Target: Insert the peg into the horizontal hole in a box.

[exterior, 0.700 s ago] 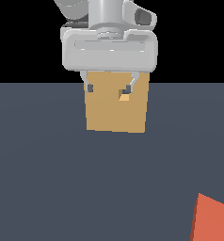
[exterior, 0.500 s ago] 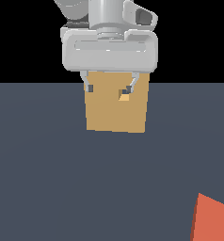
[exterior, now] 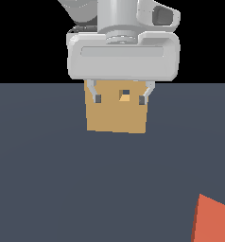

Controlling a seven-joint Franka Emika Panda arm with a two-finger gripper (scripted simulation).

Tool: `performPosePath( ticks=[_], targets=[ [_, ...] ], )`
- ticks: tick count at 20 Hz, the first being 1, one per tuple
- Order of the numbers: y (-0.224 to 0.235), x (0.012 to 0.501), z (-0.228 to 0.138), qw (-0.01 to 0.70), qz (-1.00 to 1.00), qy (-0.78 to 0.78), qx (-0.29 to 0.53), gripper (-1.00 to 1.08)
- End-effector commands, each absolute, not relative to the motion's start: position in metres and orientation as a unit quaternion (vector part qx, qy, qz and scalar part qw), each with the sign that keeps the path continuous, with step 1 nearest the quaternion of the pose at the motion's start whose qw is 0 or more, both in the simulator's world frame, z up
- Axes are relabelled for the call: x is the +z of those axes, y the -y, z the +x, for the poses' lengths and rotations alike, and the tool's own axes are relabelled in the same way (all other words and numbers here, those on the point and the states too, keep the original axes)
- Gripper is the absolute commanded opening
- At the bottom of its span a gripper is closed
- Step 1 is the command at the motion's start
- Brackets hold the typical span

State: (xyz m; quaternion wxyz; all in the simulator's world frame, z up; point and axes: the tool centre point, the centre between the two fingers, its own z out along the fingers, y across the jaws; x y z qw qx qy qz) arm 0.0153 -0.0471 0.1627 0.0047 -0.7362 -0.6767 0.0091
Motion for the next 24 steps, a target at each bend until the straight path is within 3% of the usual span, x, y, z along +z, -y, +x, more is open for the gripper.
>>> performPosePath(
  ticks=[1,15,24],
  targets=[
    [0.068,0.154,0.023,0.004,-0.753,0.658,0.009,1.0],
    [0.237,0.089,0.051,0.0,-0.865,0.501,0.003,1.0],
    [0.293,0.068,0.046,0.0,-0.896,0.444,0.0,1.0]
  ],
)
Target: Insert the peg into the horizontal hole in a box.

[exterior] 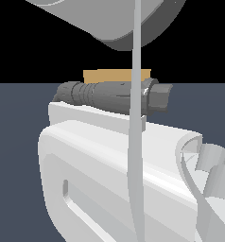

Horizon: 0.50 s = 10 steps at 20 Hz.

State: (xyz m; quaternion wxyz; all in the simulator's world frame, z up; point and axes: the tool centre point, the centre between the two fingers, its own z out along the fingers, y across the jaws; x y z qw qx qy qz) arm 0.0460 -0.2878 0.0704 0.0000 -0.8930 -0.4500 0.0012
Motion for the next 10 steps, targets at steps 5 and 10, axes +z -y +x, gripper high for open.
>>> performPosePath(
  ticks=[5,10],
  targets=[
    [0.298,0.067,0.044,0.0,-0.899,0.439,0.001,1.0],
    [0.298,0.056,0.044,0.0,-0.899,0.439,0.001,1.0]
  ],
)
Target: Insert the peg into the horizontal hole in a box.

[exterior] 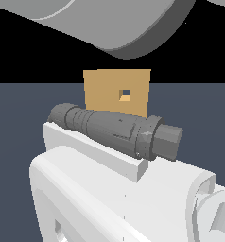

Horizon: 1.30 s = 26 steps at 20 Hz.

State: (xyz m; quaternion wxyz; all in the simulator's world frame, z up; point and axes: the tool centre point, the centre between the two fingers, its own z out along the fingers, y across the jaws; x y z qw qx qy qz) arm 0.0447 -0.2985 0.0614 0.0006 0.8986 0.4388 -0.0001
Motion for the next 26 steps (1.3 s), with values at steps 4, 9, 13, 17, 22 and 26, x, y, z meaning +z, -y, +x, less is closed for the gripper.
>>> performPosePath(
  ticks=[4,9,13,17,22,26],
  targets=[
    [0.298,0.034,0.044,0.0,0.899,-0.438,0.0,1.0],
    [0.299,0.016,0.043,0.0,0.899,-0.437,0.0,1.0],
    [0.299,0.016,0.044,0.0,0.899,-0.437,0.0,1.0],
    [0.299,0.016,0.044,0.0,0.899,-0.437,0.0,-1.0],
    [0.299,0.016,0.044,0.0,0.899,-0.437,0.0,-1.0],
    [0.298,0.017,0.044,0.0,0.899,-0.438,0.0,-1.0]
  ],
)
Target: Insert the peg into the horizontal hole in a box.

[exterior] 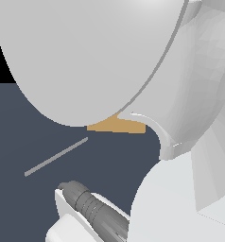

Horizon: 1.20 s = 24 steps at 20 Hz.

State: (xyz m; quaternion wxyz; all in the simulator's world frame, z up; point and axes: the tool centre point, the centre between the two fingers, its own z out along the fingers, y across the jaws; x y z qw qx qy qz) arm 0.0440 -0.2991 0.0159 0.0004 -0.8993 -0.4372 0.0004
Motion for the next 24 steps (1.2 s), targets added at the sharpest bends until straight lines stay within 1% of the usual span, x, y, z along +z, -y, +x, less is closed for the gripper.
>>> performPosePath(
  ticks=[1,6,11,17,24],
  targets=[
    [0.296,0.017,0.045,0.0,-0.898,0.44,0.0,-1.0],
    [0.279,0.025,0.047,0.0,-0.891,0.454,0.0,-1.0],
    [0.245,0.041,0.05,0.0,-0.876,0.483,0.0,-1.0],
    [0.18,0.072,0.05,0.0,-0.844,0.536,0.0,-1.0],
    [0.096,0.112,0.038,0.0,-0.799,0.602,0.0,-1.0]
  ],
)
